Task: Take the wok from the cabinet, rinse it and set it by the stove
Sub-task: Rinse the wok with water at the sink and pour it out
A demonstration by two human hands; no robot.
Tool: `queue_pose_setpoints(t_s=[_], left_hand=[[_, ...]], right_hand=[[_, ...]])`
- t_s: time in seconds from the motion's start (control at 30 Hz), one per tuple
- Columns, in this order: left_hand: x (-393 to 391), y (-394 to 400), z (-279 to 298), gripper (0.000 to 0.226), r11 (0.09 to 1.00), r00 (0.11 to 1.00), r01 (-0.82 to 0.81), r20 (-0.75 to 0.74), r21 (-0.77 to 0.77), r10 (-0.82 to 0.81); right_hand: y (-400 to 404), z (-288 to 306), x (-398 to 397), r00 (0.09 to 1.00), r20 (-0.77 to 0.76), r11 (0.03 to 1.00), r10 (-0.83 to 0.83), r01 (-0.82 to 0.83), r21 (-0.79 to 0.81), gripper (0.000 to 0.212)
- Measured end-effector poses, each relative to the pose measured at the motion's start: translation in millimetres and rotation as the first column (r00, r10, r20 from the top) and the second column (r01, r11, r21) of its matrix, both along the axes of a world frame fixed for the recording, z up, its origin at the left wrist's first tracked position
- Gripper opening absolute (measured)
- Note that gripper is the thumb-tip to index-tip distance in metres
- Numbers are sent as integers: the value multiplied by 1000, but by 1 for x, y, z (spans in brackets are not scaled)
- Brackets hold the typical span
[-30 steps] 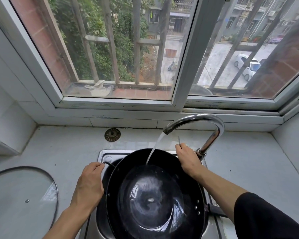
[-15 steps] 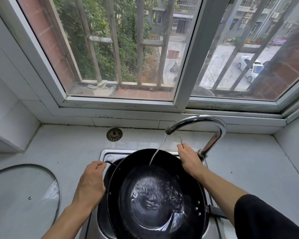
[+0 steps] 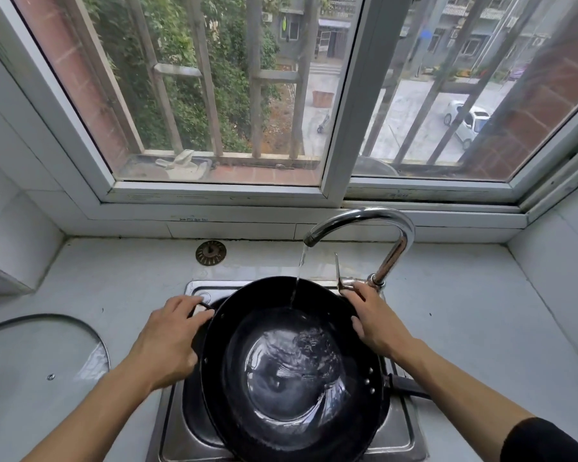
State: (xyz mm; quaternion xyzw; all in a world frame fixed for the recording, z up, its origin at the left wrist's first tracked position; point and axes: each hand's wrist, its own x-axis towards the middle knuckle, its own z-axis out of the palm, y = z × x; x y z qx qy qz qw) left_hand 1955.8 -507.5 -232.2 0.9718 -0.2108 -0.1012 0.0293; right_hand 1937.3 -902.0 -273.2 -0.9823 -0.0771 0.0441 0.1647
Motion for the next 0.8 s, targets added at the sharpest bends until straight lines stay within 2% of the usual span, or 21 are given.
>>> queue_pose_setpoints(t_s=[0.1, 0.2, 0.3, 0.37, 0.57, 0.67, 0.8], left_hand=[[6, 2, 1, 87, 991, 992, 81, -102, 109, -70], [8, -6, -1, 88, 973, 984, 174, -50, 150, -168], [9, -14, 3, 78, 958, 978, 208, -32, 198, -205], [11, -17, 5, 74, 948, 975, 221, -62, 229, -212], [22, -23, 5, 62, 882, 937, 350, -140, 315, -321], [28, -27, 8, 64, 850, 921, 387, -183, 356, -342], [31, -25, 7, 74, 842, 918, 392, -219, 372, -331]], right_hand=[[-16, -10, -32, 991, -126, 998, -46, 40, -47, 66], [-27, -16, -61, 938, -336, 989, -85, 38, -144, 77], [-30, -16, -81, 895, -438, 974, -87, -17, -227, 84], [-28, -19, -92, 894, -436, 966, -103, -14, -257, 83], [-20, -32, -104, 936, -300, 953, -187, 98, -286, 66], [-20, -31, -106, 943, -282, 969, -180, 120, -217, 63], [-26, -30, -110, 956, -252, 987, -150, 129, -98, 73]])
